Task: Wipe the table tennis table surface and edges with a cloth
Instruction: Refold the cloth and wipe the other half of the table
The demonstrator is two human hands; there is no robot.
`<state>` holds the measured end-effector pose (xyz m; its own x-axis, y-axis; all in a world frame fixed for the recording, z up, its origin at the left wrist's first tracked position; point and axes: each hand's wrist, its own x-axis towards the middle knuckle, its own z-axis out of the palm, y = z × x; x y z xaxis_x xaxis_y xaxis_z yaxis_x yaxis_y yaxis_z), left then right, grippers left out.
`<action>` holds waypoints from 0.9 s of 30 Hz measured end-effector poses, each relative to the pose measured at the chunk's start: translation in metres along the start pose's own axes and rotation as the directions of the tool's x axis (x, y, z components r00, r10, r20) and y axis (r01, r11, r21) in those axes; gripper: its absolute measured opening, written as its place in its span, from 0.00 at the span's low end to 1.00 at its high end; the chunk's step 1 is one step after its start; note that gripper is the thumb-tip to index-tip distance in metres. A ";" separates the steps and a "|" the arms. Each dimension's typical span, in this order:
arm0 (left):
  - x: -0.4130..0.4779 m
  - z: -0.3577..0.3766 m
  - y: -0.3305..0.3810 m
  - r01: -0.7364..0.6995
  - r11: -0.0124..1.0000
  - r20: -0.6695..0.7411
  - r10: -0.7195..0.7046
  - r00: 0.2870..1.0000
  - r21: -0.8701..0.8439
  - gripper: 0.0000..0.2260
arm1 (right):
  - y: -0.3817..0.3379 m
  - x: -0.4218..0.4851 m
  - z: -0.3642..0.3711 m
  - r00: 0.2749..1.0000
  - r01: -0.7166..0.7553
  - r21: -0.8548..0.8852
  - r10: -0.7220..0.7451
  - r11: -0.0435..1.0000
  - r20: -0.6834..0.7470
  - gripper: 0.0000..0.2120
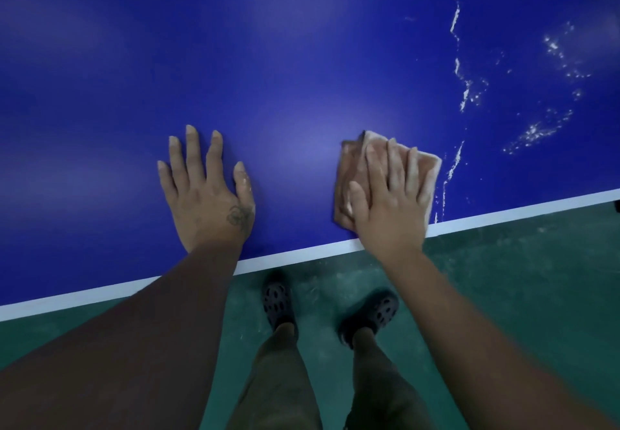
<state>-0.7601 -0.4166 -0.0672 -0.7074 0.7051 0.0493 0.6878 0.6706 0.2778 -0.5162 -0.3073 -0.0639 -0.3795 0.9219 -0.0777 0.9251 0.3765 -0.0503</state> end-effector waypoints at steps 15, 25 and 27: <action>-0.010 0.007 0.029 0.020 1.000 -0.011 -0.020 1.000 -0.005 0.28 | 0.105 0.002 0.005 0.963 0.264 0.043 -0.261 0.964 -0.067 0.33; -0.027 0.053 0.199 0.022 0.999 0.026 -0.021 0.999 -0.043 0.32 | 0.180 0.030 -0.012 0.996 0.071 0.012 -0.070 0.997 -0.046 0.32; -0.026 0.063 0.198 0.036 0.999 -0.013 -0.036 0.999 0.008 0.32 | 0.152 0.027 -0.007 0.977 0.201 0.007 -0.200 0.980 -0.071 0.32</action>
<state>-0.5952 -0.2881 -0.0744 -0.7340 0.6772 0.0514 0.6628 0.6976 0.2722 -0.3861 -0.2244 -0.0671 -0.5546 0.8321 0.0053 0.8297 0.5535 -0.0722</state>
